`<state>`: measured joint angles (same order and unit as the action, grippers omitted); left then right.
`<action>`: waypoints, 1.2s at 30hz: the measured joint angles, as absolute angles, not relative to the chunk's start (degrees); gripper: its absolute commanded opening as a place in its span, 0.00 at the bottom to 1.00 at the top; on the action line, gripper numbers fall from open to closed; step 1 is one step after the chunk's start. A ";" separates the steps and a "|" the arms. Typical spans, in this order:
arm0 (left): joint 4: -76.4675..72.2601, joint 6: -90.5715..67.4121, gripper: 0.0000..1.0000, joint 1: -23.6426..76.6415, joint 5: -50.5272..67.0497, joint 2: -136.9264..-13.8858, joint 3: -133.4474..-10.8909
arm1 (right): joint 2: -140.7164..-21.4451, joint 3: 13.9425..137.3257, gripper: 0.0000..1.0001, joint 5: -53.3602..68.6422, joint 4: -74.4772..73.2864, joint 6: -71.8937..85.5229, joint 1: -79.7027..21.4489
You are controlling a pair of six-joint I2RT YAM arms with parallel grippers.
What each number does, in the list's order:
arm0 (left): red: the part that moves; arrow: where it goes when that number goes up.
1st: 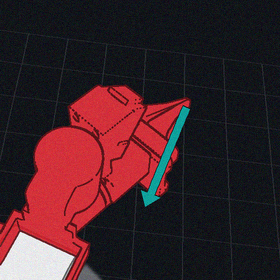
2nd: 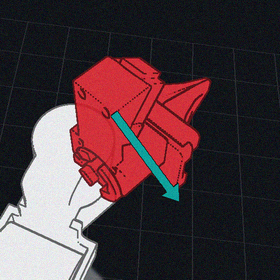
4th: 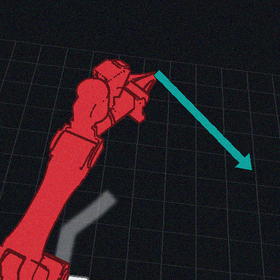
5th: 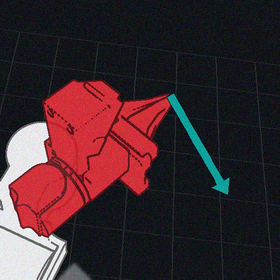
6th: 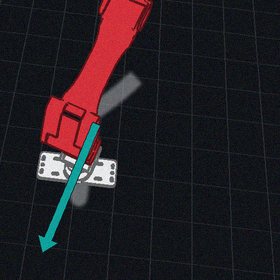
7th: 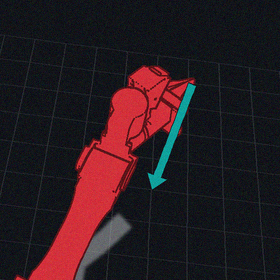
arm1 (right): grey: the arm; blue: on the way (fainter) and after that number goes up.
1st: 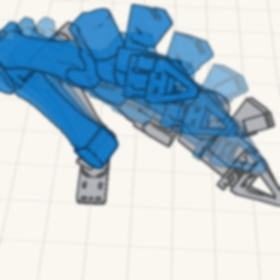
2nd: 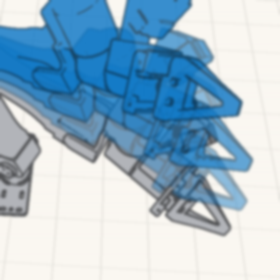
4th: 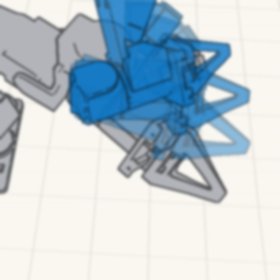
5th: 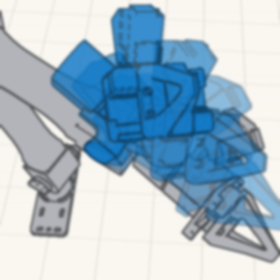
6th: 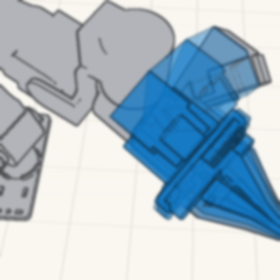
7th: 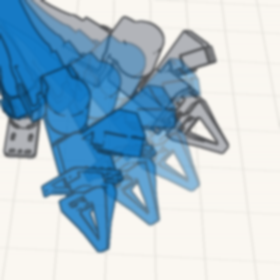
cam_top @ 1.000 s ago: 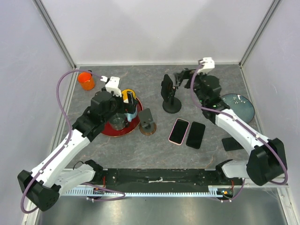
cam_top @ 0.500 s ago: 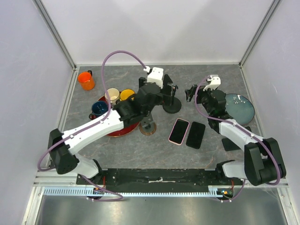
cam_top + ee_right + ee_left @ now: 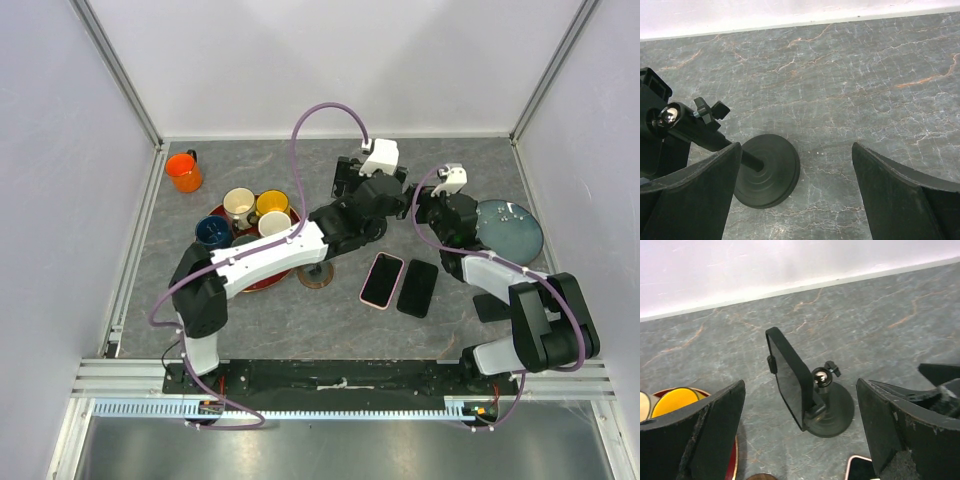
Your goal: Remove the phone from the phone stand
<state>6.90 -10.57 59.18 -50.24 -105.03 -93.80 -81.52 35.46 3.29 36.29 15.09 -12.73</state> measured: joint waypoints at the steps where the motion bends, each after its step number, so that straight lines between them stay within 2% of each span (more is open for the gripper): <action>1: 6.79 -9.91 0.98 59.18 -51.37 -105.65 -93.86 | -81.52 35.40 0.98 3.36 36.56 15.09 -12.73; 10: 6.55 -6.90 0.92 59.16 -56.12 -110.10 -94.94 | -82.63 34.39 0.98 4.32 39.03 15.33 -12.71; 19: 7.16 -6.59 0.84 57.98 -56.75 -113.32 -97.36 | -82.74 33.17 0.98 4.69 40.58 15.90 -12.08; 26: 9.04 -7.60 0.82 56.12 -56.23 -113.89 -97.69 | -84.29 32.27 0.98 6.22 43.29 16.95 -11.33; 32: 11.40 -9.85 0.67 55.59 -54.59 -114.78 -98.76 | -84.62 31.77 0.98 7.55 44.95 17.41 -10.85; 35: 12.49 -10.83 0.54 55.48 -53.43 -114.83 -98.76 | -84.68 31.05 0.98 8.29 46.85 17.41 -10.74; 36: 12.69 -11.09 0.46 55.46 -53.28 -114.83 -98.76 | -84.84 30.81 0.98 8.69 47.64 17.39 -10.74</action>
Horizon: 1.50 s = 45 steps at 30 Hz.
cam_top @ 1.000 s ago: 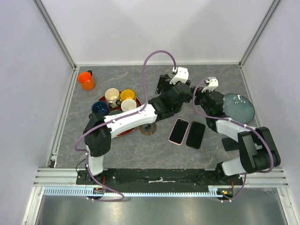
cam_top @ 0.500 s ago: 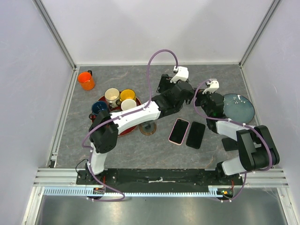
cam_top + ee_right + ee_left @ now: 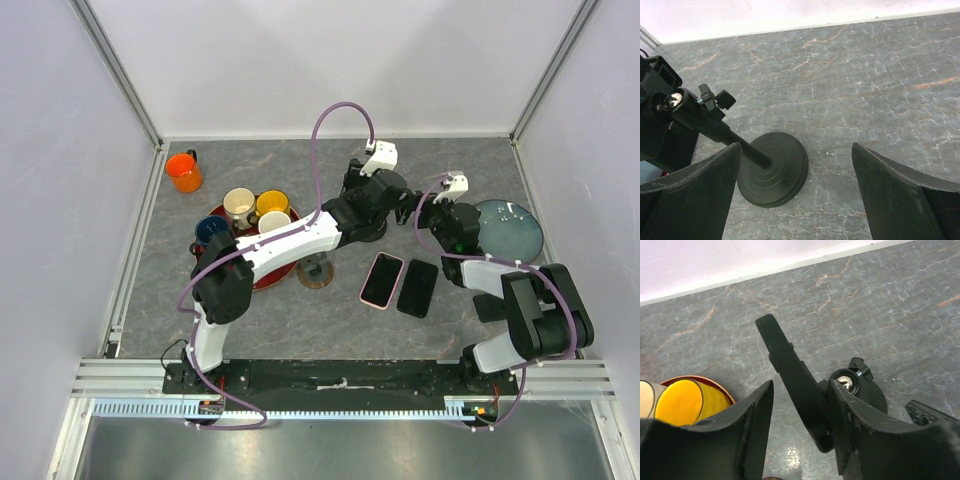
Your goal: Remove the phone from the phone stand
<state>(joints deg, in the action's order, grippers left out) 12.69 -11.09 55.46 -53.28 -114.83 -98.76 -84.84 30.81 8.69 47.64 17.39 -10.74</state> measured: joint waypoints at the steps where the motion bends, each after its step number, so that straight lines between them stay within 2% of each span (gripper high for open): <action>1: 12.78 -11.31 0.43 55.46 -52.73 -114.83 -98.76 | -85.03 30.65 0.98 9.26 48.18 17.37 -10.74; 2: 12.75 -11.60 0.40 55.46 -52.23 -114.83 -98.76 | -85.52 30.48 0.98 10.26 49.34 17.17 -10.74; 3: 12.78 -11.81 0.31 55.46 -51.59 -114.83 -98.78 | -86.15 30.37 0.98 11.29 50.46 16.97 -10.74; 5: 12.64 -12.36 0.24 55.46 -50.81 -114.78 -98.83 | -87.79 30.02 0.98 13.47 53.25 16.75 -10.74; 6: 12.75 -12.60 0.16 55.46 -50.63 -114.69 -98.83 | -88.73 29.69 0.98 14.74 55.11 16.75 -10.74; 10: 13.67 -13.63 0.02 55.09 -48.60 -113.84 -98.80 | -92.51 29.34 0.94 19.92 59.35 16.99 -10.76; 14: 14.76 -14.59 0.02 54.98 -47.27 -113.30 -98.72 | -95.15 28.93 0.88 23.90 64.49 18.28 -10.79; 21: 16.34 -16.08 0.02 54.96 -45.69 -112.29 -98.21 | -98.87 28.91 0.83 25.85 71.29 20.10 -13.72; 33: 17.93 -17.82 0.02 54.98 -42.76 -109.01 -95.15 | -105.30 28.60 0.78 17.80 73.67 19.94 -23.53; 45: 18.74 -20.05 0.02 54.98 -41.12 -106.43 -92.49 | -107.55 28.71 0.58 14.74 73.91 20.34 -24.36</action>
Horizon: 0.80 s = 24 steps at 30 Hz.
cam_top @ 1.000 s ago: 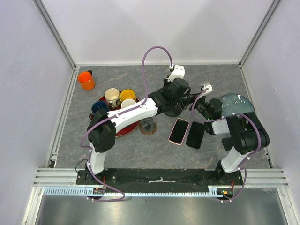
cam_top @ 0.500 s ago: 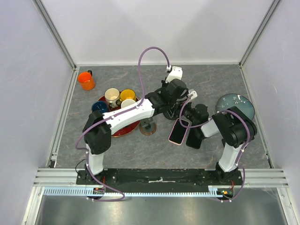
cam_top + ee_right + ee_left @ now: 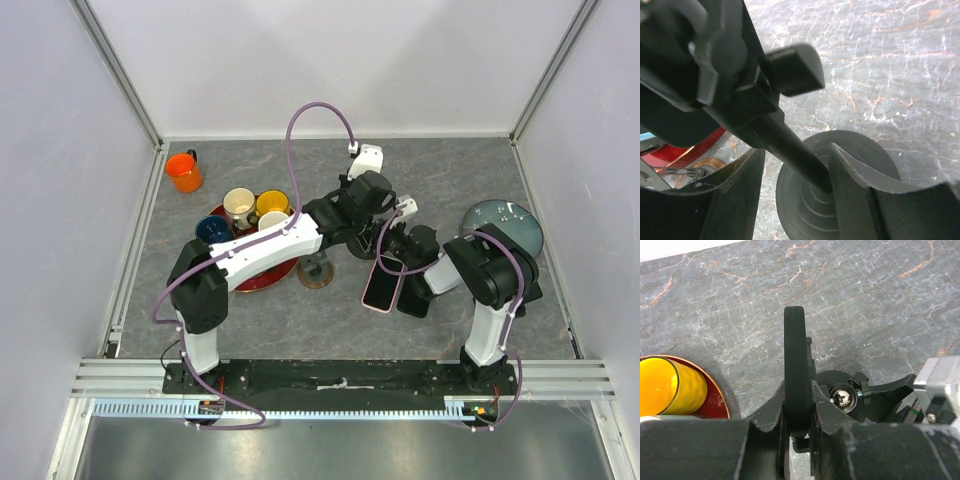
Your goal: Remove the phone from the phone stand
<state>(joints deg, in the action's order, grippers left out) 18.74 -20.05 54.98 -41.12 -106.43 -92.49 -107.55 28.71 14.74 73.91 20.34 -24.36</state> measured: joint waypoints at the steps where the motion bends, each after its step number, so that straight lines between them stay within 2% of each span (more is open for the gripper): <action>1: 18.85 -20.14 0.02 55.00 -40.93 -106.30 -92.40 | -108.07 28.69 0.56 14.20 73.97 20.43 -24.82; 6: 19.86 -20.27 0.02 55.33 -40.42 -105.67 -91.98 | -110.41 28.14 0.47 10.17 74.81 20.40 -26.76; 9: 20.10 -20.32 0.02 55.55 -40.40 -105.21 -91.50 | -111.77 27.79 0.30 8.67 75.68 20.47 -27.29; 10: 19.94 -20.34 0.02 55.57 -40.36 -105.16 -91.46 | -111.92 27.75 0.14 8.56 76.03 19.79 -27.44; 12: 20.08 -20.29 0.02 55.57 -40.42 -105.03 -91.37 | -112.18 27.66 0.00 7.90 76.66 19.03 -27.86; 24: 18.17 -15.42 0.02 54.41 -35.62 -103.70 -89.65 | -112.79 27.64 0.00 7.44 77.62 19.09 -28.05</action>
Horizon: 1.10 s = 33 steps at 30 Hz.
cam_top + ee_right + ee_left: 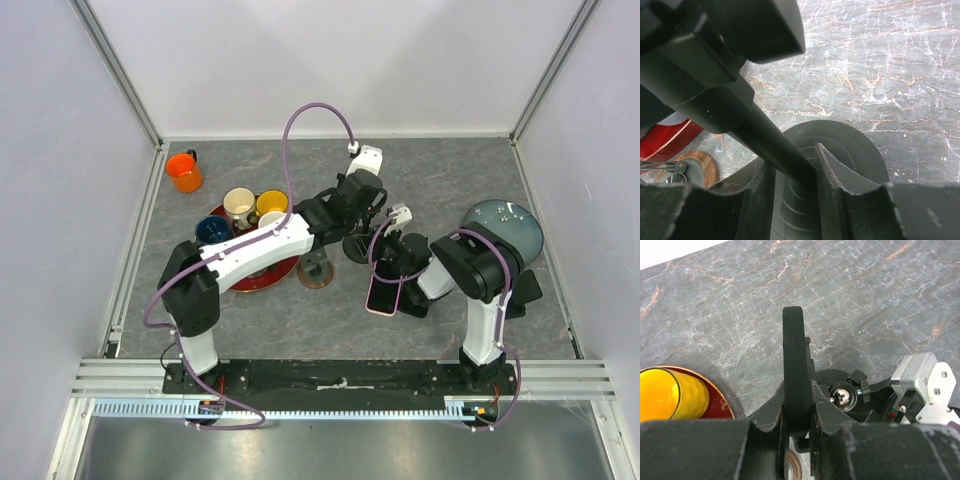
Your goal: Remove the phone from the phone stand
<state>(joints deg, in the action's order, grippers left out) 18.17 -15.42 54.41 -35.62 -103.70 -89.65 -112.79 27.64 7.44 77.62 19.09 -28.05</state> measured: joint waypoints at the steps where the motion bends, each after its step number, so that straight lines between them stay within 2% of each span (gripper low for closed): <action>1: 17.85 -14.87 0.02 53.91 -34.24 -103.39 -89.32 | -112.95 27.66 0.00 7.44 77.82 19.11 -28.08; 13: 16.10 -8.23 0.02 46.61 -16.75 -100.33 -86.76 | -114.13 28.56 0.00 8.29 78.83 19.55 -28.58; 31: 14.04 -6.39 0.02 41.10 -5.85 -98.21 -83.96 | -114.19 28.86 0.00 9.08 79.26 21.15 -28.77; 33: 13.52 -6.59 0.02 41.54 -6.20 -98.15 -83.48 | -114.19 28.86 0.15 9.17 79.22 21.10 -28.77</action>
